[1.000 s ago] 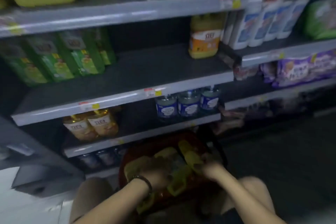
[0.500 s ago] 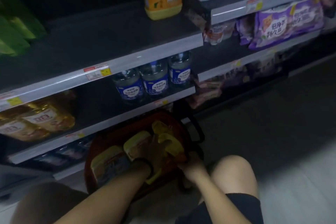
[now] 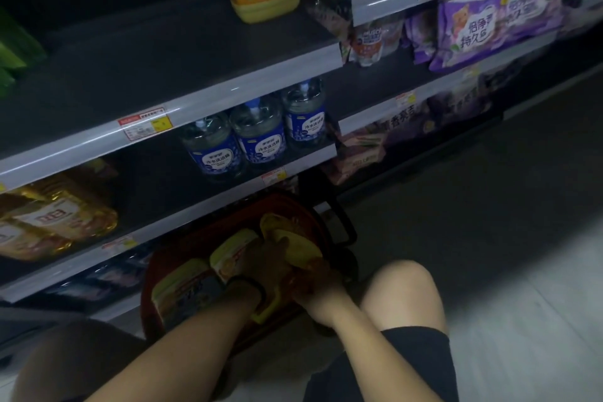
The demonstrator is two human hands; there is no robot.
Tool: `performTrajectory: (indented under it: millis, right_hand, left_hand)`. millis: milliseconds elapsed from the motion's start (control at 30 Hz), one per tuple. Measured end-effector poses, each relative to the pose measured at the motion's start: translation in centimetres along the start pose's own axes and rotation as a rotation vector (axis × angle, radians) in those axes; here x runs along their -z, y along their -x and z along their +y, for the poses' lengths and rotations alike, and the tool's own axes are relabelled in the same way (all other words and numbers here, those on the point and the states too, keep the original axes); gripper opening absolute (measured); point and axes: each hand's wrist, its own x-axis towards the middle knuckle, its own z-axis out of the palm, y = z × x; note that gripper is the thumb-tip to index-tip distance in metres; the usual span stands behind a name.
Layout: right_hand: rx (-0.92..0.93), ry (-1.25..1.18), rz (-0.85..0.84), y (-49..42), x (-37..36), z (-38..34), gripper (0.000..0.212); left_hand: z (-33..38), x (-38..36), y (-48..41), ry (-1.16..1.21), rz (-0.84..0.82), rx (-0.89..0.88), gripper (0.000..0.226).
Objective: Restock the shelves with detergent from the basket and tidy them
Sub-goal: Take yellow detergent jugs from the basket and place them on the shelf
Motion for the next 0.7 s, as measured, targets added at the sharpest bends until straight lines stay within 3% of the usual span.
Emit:
performTrajectory:
  millis: [100,233,367,467,600,700]
  right_hand:
    - [0.082,-0.002,0.027,0.7,0.2,0.1,0.080]
    - [0.128,-0.099,0.197,0.5,0.5,1.3,0.099]
    - [0.242,-0.208,0.319,3.0,2.3,-1.0,0.078]
    - [0.324,-0.223,0.379,4.4,3.6,-3.2,0.069]
    - [0.452,-0.150,0.328,6.3,4.9,-8.0,0.086]
    - [0.528,-0.116,0.234,7.5,5.0,-11.5,0.094]
  left_hand:
    - [-0.3,0.8,1.2,-0.008,0.083,0.000,0.093]
    - [-0.9,2.2,3.9,0.157,0.271,0.035,0.053]
    - [-1.5,5.1,6.9,0.197,0.295,-0.064,0.068]
    - [-2.9,6.8,8.9,0.293,0.426,-0.070,0.042]
    - [-4.6,9.0,13.7,0.453,0.509,-0.065,0.026]
    - [-6.7,10.5,17.4,0.422,0.653,-0.085,0.024]
